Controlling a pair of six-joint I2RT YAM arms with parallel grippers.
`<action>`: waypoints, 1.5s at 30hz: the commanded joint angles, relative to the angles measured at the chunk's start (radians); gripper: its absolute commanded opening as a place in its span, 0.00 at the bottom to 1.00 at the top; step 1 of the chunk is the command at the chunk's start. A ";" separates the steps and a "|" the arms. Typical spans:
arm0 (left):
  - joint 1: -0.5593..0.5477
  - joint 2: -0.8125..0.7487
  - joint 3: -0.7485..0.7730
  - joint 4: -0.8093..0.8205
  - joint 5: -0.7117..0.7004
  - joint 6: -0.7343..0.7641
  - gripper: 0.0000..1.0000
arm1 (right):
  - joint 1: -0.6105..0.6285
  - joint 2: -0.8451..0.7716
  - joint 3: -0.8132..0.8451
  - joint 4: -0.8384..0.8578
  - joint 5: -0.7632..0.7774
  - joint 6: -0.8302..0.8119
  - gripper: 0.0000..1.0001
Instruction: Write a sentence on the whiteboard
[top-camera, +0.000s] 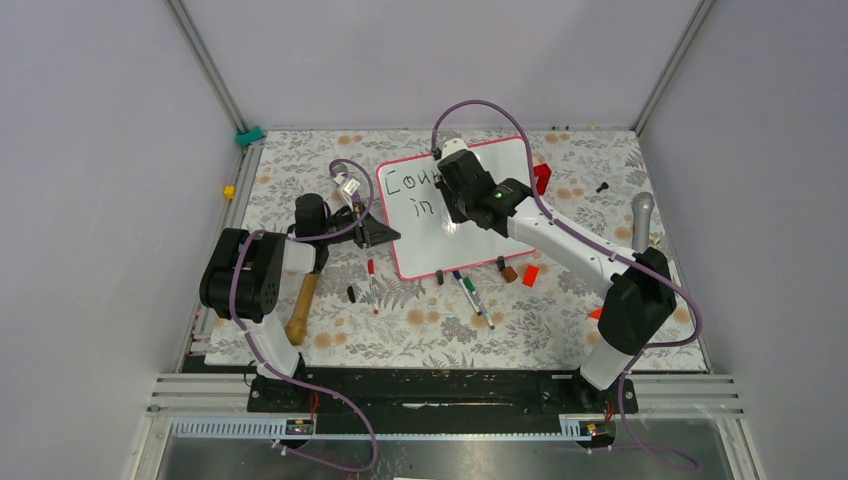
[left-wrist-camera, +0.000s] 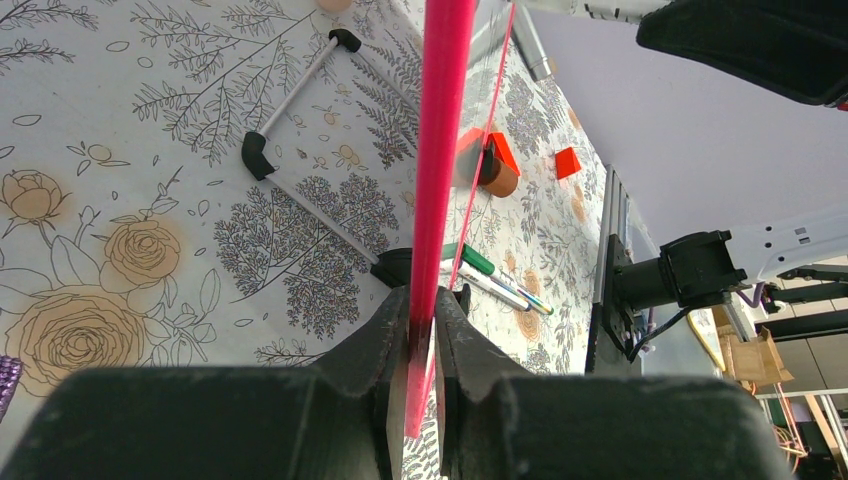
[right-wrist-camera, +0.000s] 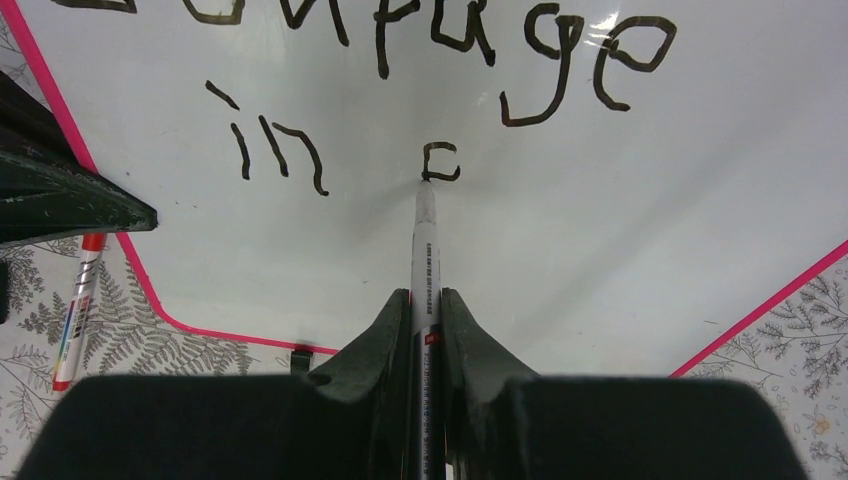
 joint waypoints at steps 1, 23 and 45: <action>0.019 -0.002 -0.013 0.008 -0.052 0.014 0.00 | 0.006 -0.025 -0.011 -0.018 -0.003 -0.011 0.00; 0.019 -0.004 -0.014 0.009 -0.052 0.014 0.00 | 0.006 -0.028 -0.007 -0.051 0.101 -0.021 0.00; 0.020 -0.004 -0.015 0.012 -0.050 0.013 0.00 | 0.003 -0.051 0.028 -0.011 0.092 -0.023 0.00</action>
